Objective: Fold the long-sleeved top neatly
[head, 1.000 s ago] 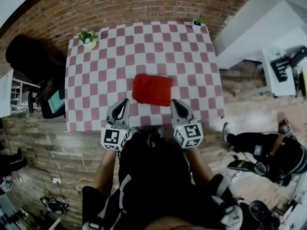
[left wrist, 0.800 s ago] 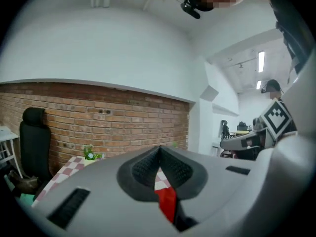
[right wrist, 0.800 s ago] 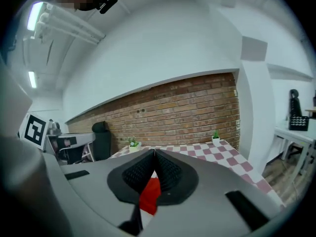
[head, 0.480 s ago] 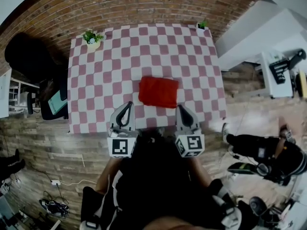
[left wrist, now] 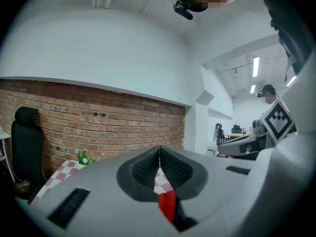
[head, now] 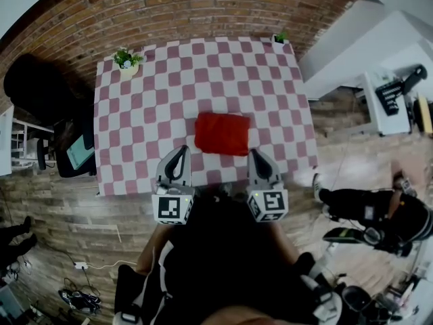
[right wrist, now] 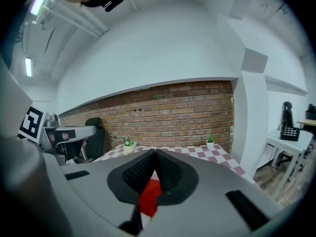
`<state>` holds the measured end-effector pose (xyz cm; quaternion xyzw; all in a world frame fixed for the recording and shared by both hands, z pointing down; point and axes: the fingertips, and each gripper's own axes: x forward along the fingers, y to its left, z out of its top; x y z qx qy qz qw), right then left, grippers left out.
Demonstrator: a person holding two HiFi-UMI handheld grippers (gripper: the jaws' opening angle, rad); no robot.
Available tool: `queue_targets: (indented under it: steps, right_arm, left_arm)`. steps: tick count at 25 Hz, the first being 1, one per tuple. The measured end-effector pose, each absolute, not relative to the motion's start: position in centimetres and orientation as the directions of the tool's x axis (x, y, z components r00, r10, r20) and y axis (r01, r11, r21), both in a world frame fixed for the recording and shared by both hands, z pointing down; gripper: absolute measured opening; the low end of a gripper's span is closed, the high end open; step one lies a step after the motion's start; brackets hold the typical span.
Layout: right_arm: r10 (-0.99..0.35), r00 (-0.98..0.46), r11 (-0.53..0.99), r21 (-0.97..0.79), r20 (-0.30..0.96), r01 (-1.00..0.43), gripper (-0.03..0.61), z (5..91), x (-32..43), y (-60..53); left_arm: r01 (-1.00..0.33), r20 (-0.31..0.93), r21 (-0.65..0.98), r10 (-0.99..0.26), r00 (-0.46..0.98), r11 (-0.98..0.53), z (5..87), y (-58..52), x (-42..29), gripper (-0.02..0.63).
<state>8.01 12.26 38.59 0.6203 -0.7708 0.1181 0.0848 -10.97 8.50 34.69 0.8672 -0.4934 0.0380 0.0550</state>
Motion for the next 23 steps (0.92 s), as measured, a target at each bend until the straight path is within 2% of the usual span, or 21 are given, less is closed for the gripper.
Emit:
queue_targets:
  steps: [23]
  right_arm:
    - [-0.933,-0.208,0.206,-0.041,0.295,-0.978,0.009,38.7,7.3,11.2]
  left_arm:
    - [-0.863,0.119,0.088,-0.855,0.505,-0.498,34.7,7.4,-11.1,0.008]
